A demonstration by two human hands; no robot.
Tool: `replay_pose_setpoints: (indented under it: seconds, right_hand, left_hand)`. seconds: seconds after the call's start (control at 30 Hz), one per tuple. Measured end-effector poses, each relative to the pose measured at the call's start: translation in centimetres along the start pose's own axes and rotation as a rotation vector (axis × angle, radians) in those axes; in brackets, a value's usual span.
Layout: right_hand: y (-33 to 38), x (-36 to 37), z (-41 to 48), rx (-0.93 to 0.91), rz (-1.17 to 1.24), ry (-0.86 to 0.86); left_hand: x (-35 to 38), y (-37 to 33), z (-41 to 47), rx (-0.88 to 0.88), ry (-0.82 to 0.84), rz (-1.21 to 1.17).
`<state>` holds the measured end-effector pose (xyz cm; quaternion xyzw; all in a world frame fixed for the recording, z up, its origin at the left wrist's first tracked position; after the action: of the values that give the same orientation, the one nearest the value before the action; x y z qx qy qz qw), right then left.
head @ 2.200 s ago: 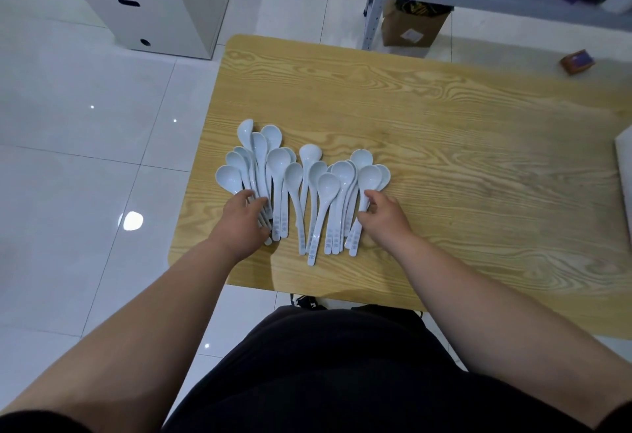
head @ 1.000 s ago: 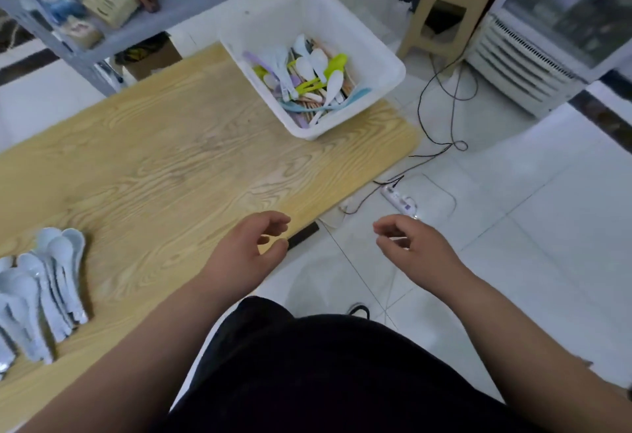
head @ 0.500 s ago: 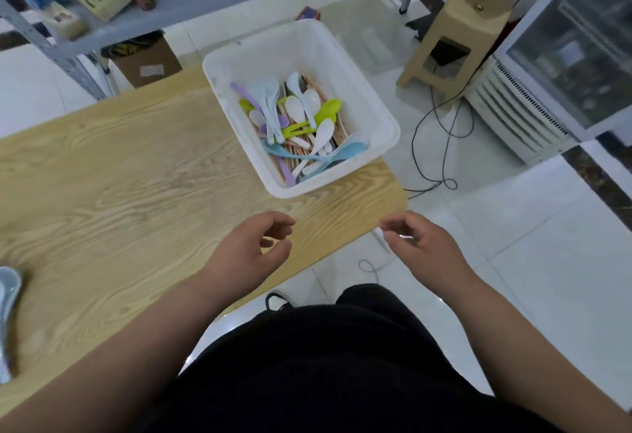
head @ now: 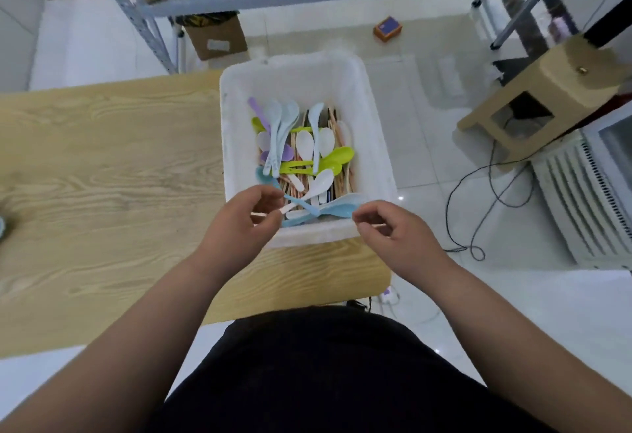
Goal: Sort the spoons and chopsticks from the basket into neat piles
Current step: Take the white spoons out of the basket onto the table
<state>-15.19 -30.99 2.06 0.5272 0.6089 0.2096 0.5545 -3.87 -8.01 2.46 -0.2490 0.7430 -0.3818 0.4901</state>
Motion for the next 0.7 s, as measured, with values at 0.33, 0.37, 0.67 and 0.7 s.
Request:
replay_pose_setpoints:
  seconds: [0.33, 0.37, 0.67, 0.7]
  right_hand:
    - [2.3, 1.5, 12.1, -0.149, -0.146, 0.116]
    - [2.2, 2.2, 13.2, -0.133, -0.166, 0.107]
    - [2.1, 7.5, 21.4, -0.054, -0.634, 0.047]
    - [2.1, 7.8, 22.0, -0.073, -0.732, 0.038]
  left_hand:
    - [2.1, 1.3, 1.9, -0.126, -0.096, 0.009]
    - [2.0, 1.5, 2.9, -0.109, -0.088, 0.032]
    - [3.6, 2.3, 14.9, -0.122, 0.106, 0.462]
    - [4.1, 2.5, 15.9, -0.127, 0.129, 0.526]
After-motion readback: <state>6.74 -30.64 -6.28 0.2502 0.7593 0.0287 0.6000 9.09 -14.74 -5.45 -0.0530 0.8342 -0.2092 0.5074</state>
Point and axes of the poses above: each hand's wrist, its own z-axis towards the middle knuckle, its own x-axis out of the palm, y = z × x, the point moved 2 cm from there along z, towards the middle knuckle, and after that the axes turned 6 degrees about -y, right-handed, at the moved point
